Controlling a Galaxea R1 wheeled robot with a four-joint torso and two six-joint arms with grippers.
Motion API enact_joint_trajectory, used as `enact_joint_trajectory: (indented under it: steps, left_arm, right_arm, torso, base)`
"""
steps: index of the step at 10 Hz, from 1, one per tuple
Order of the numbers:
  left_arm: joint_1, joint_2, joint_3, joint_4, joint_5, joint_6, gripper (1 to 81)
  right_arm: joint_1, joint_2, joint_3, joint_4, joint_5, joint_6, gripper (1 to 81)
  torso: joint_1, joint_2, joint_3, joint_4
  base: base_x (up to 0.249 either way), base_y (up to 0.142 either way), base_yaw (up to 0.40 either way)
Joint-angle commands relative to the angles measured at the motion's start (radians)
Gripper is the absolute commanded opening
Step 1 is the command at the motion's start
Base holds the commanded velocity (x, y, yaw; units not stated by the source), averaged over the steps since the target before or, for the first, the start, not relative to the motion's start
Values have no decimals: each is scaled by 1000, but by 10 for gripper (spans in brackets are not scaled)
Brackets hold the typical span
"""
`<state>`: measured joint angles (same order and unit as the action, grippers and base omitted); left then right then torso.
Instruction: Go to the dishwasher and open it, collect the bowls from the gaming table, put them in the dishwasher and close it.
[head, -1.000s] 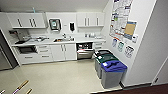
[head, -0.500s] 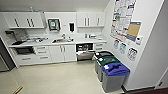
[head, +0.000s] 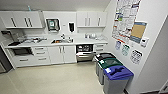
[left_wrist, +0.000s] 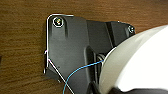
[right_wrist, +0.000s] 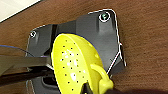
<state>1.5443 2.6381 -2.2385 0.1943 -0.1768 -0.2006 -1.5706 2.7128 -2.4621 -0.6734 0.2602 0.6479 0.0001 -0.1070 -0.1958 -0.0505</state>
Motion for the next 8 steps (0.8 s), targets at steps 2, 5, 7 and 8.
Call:
enact_joint_trajectory:
  steps: [2, 5, 7, 8]
  left_arm:
    - [-34, -22, 10, 13, 40, 7, 10]
    - [-34, -24, 10, 13, 40, 7, 10]
    - [-34, -24, 8, 13, 40, 7, 10]
    - [-34, -24, 10, 13, 40, 7, 10]
  right_arm:
    - [37, -23, 2, -15, -33, -2, 10]
    - [36, -25, 0, -15, -33, -4, 10]
    - [37, -23, 0, -15, -35, -2, 10]
    - [37, -25, 0, -15, -33, -2, 10]
  torso:
    - [0, 0, 0, 0]
    - [0, 0, 0, 0]
    - [0, 0, 0, 0]
    - [0, 0, 0, 0]
  base:
    - [191, 0, 0]
    - [191, 0, 0]
    - [191, 0, 0]
    - [185, 0, 0]
